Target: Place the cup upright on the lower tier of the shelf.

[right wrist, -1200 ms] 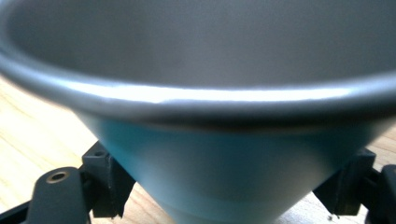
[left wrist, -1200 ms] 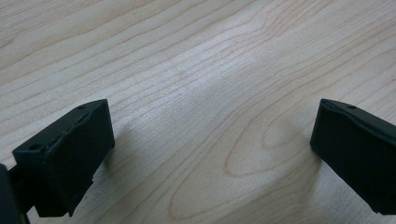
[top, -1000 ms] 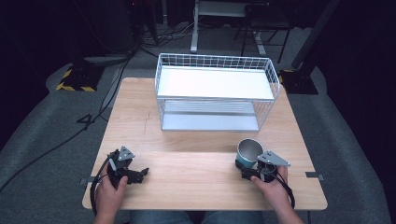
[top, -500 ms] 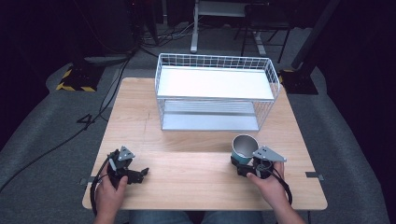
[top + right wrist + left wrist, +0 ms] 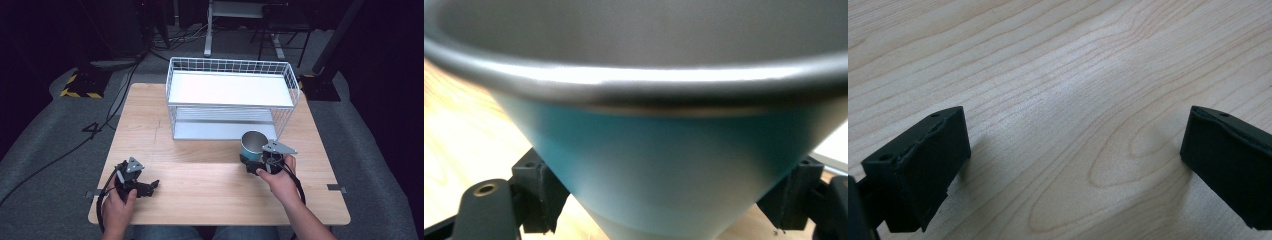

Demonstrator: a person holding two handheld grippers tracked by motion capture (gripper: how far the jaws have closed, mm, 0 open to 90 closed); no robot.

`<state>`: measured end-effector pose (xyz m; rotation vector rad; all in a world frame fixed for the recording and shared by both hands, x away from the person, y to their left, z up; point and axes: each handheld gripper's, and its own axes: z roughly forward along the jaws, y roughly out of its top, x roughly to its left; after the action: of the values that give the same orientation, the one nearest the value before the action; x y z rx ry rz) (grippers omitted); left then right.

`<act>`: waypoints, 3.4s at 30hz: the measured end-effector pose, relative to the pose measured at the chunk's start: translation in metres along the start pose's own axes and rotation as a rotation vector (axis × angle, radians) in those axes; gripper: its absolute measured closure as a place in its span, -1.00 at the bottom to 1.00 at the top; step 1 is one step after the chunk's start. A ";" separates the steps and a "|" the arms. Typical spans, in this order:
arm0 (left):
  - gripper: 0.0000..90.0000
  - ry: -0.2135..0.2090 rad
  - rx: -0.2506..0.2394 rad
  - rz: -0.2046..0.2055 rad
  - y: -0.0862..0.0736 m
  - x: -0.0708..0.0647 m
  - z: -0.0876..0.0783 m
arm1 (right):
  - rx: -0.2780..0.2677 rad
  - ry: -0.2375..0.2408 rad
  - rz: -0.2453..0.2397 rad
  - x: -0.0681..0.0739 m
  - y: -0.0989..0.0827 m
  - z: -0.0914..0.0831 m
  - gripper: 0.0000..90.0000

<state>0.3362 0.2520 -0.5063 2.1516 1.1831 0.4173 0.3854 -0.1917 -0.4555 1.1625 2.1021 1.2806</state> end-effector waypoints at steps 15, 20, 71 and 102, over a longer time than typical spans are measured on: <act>-1.00 0.006 0.003 0.001 -0.001 0.000 -0.001 | 0.004 -0.002 -0.010 0.000 0.030 0.037 -0.54; -1.00 0.005 0.003 -0.001 -0.001 0.000 -0.001 | 0.011 -0.019 -0.002 -0.001 0.039 0.056 -0.53; -1.00 0.011 0.001 -0.003 -0.001 -0.001 -0.001 | -0.101 -0.184 0.012 0.007 0.062 0.135 -0.54; -1.00 0.010 0.003 0.000 -0.001 -0.001 -0.001 | -0.037 -0.206 0.052 0.003 0.057 0.152 -0.65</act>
<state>0.3343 0.2524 -0.5059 2.1544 1.1905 0.4272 0.5151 -0.0976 -0.4797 1.2822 1.9040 1.1631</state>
